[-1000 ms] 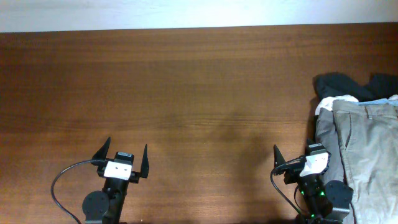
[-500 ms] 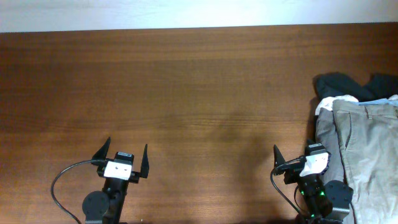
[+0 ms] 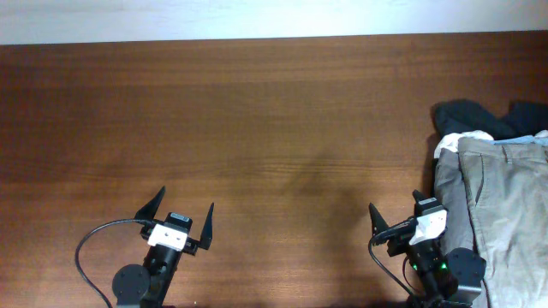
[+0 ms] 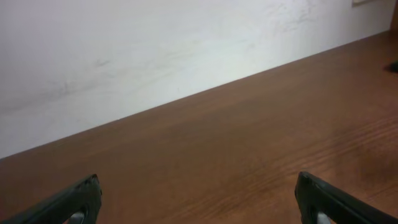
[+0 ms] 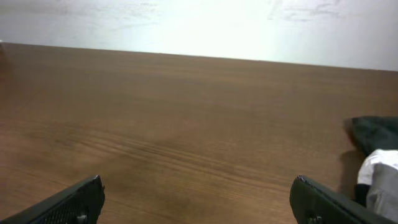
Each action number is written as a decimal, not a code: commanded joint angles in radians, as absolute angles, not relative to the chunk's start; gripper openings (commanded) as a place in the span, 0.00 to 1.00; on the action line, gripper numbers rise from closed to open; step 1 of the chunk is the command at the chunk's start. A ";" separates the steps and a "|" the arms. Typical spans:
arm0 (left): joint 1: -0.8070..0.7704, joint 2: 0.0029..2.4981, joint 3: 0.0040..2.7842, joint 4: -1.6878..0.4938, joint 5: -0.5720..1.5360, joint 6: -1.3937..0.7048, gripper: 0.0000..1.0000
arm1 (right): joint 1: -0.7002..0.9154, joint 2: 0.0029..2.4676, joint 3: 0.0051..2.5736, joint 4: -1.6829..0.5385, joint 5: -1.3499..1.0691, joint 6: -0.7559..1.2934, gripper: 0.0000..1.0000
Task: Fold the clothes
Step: 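Reach the right gripper into the clothes pile and grasp the khaki trousers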
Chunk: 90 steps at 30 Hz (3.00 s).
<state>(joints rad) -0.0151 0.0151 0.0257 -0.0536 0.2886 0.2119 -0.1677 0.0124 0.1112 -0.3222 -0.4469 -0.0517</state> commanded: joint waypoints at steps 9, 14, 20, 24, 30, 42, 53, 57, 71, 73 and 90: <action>-0.019 0.606 0.623 -0.307 0.241 0.210 0.99 | -0.170 0.522 0.613 -0.547 -0.459 -0.010 0.99; -0.019 1.006 1.019 -0.619 0.247 0.210 0.99 | -0.170 0.954 1.004 -0.883 -0.461 -0.010 0.99; -0.019 1.258 1.186 -0.773 0.415 0.170 0.99 | -0.171 1.275 1.163 -1.011 -0.498 -0.010 0.99; -0.019 1.249 1.217 -0.764 0.460 0.173 0.99 | -0.209 1.359 1.209 -1.007 -0.406 0.066 0.99; -0.019 1.252 1.301 -0.789 0.436 0.171 0.99 | -0.360 1.539 1.382 -1.055 0.036 0.307 0.99; -0.019 1.299 1.301 -0.824 0.533 0.170 0.99 | -0.516 2.016 1.382 -0.873 0.075 0.346 0.69; -0.019 1.340 1.301 -0.824 0.527 0.170 0.99 | -0.505 1.828 1.926 -1.286 0.026 0.280 0.04; -0.019 1.340 1.301 -0.824 0.523 0.169 0.99 | -0.460 1.775 1.972 -1.300 0.013 0.261 0.04; -0.019 1.340 1.301 -0.823 0.524 0.169 0.99 | -0.446 1.964 1.670 -1.084 0.038 0.260 0.66; -0.019 1.340 1.301 -0.824 0.524 0.169 0.99 | -0.448 1.977 1.647 -1.084 0.047 0.264 0.65; -0.019 1.341 1.301 -0.800 0.524 0.169 0.99 | -0.648 1.974 1.670 -1.063 -0.315 0.094 0.04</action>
